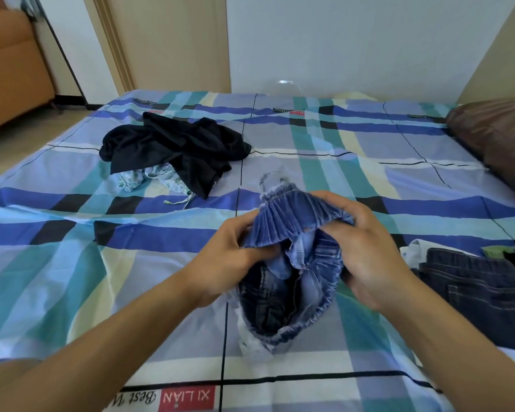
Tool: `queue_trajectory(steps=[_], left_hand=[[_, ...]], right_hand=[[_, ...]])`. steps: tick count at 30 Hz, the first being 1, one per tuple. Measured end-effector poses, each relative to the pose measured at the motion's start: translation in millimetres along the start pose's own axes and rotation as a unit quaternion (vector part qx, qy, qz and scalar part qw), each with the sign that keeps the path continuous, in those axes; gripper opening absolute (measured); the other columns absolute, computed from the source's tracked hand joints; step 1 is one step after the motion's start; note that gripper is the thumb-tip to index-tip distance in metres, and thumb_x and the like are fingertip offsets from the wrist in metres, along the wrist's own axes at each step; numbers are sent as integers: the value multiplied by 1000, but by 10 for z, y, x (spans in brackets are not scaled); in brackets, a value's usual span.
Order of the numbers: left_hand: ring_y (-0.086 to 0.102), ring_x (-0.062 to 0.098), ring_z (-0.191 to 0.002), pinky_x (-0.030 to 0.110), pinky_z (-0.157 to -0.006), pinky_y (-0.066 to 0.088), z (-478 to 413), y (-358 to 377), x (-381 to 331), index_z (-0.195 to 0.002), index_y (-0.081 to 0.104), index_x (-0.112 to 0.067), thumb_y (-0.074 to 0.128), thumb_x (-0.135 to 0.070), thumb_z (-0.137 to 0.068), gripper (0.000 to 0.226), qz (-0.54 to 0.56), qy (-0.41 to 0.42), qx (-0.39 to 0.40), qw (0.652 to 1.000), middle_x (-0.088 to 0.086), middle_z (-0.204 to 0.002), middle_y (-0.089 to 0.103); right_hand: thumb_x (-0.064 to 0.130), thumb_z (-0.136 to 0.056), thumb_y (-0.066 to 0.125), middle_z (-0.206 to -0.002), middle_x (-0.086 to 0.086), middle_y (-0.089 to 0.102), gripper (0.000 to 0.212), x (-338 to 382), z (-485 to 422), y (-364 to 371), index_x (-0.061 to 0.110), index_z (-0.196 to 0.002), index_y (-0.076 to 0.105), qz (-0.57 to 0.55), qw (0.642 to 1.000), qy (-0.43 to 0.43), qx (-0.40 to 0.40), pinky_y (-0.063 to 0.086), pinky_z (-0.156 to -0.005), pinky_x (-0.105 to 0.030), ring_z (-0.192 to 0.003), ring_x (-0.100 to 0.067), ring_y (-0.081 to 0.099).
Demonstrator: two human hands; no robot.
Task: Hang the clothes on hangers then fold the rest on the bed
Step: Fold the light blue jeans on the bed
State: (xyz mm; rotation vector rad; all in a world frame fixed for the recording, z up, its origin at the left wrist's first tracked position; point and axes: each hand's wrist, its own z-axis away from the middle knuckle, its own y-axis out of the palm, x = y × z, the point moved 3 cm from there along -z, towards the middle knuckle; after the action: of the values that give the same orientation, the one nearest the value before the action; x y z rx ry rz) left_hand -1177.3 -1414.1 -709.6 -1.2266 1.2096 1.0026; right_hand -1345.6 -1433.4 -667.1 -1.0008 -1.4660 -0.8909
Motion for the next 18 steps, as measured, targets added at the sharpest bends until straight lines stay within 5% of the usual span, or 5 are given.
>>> queue_trajectory(steps=[5, 7, 12, 15, 18], left_hand=[[71, 23, -89, 28, -76, 58, -16, -33, -75, -109, 69, -13, 46, 20, -86, 46, 138, -50, -96, 984, 7, -96, 75], [70, 24, -74, 30, -70, 60, -24, -34, -139, -95, 70, -11, 45, 18, -83, 40, 220, -81, -107, 966, 11, -85, 73], [71, 32, -69, 42, -65, 62, 124, 165, -254, -83, 77, -1, 51, -13, -61, 36, 361, -194, 46, 911, 19, -87, 73], [70, 32, -63, 35, -56, 61, 174, 166, -257, -79, 77, 2, 65, -16, -47, 38, 399, -210, 80, 889, 19, -81, 73], [73, 31, -86, 40, -79, 62, 90, -45, -110, -96, 78, -5, 87, -28, -49, 53, 310, -196, 55, 929, 16, -100, 75]], right_hand=[[16, -90, 75, -94, 9, 75, 14, -13, -44, -194, 27, -97, 69, 184, 983, 1, -9, 51, -77, -19, -88, -7, 71], [31, -78, 86, -102, 13, 70, 38, -77, -64, -346, 33, -105, 59, 278, 960, 40, -6, 52, -78, -24, -91, -6, 68], [19, -79, 65, -88, 6, 68, 24, -324, -120, -224, 31, -99, 60, 440, 896, 56, 9, 56, -76, -45, -82, -23, 66], [18, -80, 47, -85, -1, 74, 30, -419, -179, -205, 23, -96, 72, 351, 933, 76, 4, 58, -80, -51, -87, -22, 70], [2, -98, 51, -84, -5, 77, 30, -433, -179, -216, 22, -100, 75, 108, 976, 191, 13, 59, -78, -44, -75, -16, 72]])
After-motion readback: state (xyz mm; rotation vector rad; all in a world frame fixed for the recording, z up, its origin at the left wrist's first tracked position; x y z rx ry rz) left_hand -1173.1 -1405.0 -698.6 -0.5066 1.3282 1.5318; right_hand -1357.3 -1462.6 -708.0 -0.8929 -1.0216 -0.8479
